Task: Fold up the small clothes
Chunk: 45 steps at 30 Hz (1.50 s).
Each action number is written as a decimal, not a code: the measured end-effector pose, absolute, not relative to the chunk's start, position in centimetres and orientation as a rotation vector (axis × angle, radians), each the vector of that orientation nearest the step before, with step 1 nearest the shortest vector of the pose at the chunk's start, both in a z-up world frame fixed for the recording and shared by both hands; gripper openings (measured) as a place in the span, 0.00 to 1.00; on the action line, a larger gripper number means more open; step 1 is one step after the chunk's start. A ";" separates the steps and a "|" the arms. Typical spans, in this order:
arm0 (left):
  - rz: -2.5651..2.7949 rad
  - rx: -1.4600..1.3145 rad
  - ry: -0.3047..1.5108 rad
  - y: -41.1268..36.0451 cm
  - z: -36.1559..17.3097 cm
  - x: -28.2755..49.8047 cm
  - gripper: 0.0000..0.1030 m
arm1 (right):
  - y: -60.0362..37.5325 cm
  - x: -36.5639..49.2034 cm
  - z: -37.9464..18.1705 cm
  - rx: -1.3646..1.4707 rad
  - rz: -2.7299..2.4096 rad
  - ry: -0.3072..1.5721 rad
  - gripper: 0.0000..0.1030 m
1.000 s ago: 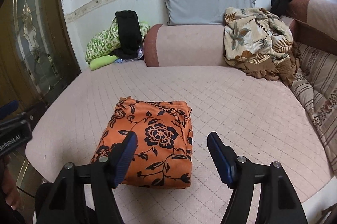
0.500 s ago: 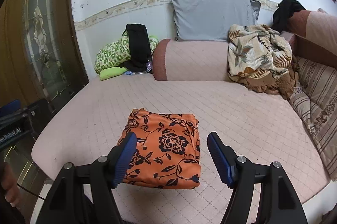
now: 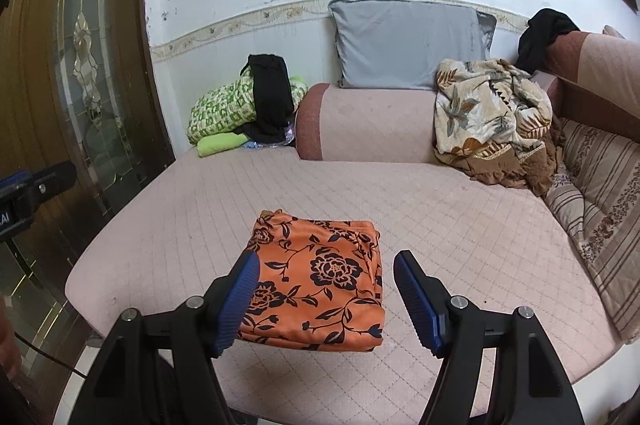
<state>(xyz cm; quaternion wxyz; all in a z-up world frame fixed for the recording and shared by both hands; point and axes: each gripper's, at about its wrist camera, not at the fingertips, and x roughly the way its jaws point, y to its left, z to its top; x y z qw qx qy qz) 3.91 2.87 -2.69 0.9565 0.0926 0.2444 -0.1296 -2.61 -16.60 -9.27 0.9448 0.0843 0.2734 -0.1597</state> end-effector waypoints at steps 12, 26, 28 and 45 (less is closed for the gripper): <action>-0.264 0.184 0.421 3.9 -0.1 1.0 0.91 | -15.5 -4.0 -7.8 0.151 -0.314 0.524 0.71; -0.276 0.198 0.320 4.2 2.9 -2.4 0.91 | -15.4 -5.9 -4.7 0.171 -0.340 0.422 0.71; -0.273 0.194 0.314 4.1 3.2 -2.2 0.97 | -15.6 -5.7 -4.5 0.165 -0.339 0.419 0.71; -0.286 0.186 0.389 0.6 2.2 4.8 1.00 | -18.5 0.9 -5.8 0.159 -0.343 0.453 0.73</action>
